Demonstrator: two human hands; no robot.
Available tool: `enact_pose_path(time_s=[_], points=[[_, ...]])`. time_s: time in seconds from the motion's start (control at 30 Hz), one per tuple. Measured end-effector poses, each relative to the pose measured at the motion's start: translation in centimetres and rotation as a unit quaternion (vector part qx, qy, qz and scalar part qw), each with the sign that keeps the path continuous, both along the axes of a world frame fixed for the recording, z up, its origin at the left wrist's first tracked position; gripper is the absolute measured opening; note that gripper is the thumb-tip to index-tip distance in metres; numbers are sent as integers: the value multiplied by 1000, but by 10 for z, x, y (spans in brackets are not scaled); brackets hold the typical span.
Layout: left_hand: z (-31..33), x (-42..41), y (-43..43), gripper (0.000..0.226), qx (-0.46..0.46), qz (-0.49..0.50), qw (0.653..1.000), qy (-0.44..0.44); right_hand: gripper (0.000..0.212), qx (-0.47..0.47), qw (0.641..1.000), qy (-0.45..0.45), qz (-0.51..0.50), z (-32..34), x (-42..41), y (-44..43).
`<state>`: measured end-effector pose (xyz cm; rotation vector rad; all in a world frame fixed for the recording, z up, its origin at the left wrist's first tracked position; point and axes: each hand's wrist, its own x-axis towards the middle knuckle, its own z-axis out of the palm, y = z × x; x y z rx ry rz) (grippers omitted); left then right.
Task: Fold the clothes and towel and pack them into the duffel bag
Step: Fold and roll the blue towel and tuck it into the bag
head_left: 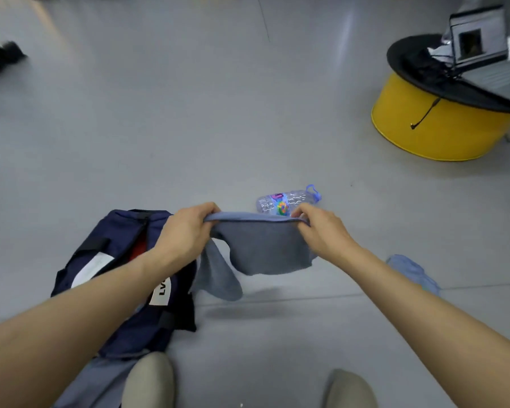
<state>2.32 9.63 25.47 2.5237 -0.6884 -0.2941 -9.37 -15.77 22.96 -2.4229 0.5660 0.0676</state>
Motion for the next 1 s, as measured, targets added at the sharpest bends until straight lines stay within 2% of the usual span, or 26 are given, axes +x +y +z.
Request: enact_pose_path(time_s=[0.1,0.13,0.23,0.3,0.4,0.47,0.53,0.63,0.77,0.87,0.93,1.0], points=[[10,-20,-7,15,54,30,998,-19,4,99,993,-48,-37,32,-4,4],[14,-31,-13,17,39,18,999,-3,3,135,988,-70,-38,45,-6,9],[36,-68,-36,58,-63,-57,993,85,12,178,979,-98,13,76,-13,29],[48,-81,-50,65,-130,-59,985,94,8,187,978,-85,44,88,-17,41],[60,-87,-53,39,-211,-9,972,104,6,229,967,-106,30,104,-22,54],[66,-91,-48,25,-230,15,966,119,10,273,955,-119,3,113,-30,60],[71,-97,-46,17,-230,16,966,116,21,320,938,-131,-19,113,-40,64],[72,-106,-48,15,-216,25,970,108,26,367,918,-140,-49,108,-54,70],[67,-110,-50,15,-251,54,957,132,33,349,923,-138,-86,99,-63,75],[72,-106,-51,10,-285,64,943,161,35,370,920,-117,-58,94,-66,68],[78,-100,-49,22,-334,91,919,187,30,350,933,-77,-17,88,-68,63],[81,-91,-43,34,-364,102,906,190,20,292,956,-33,5,80,-71,59]])
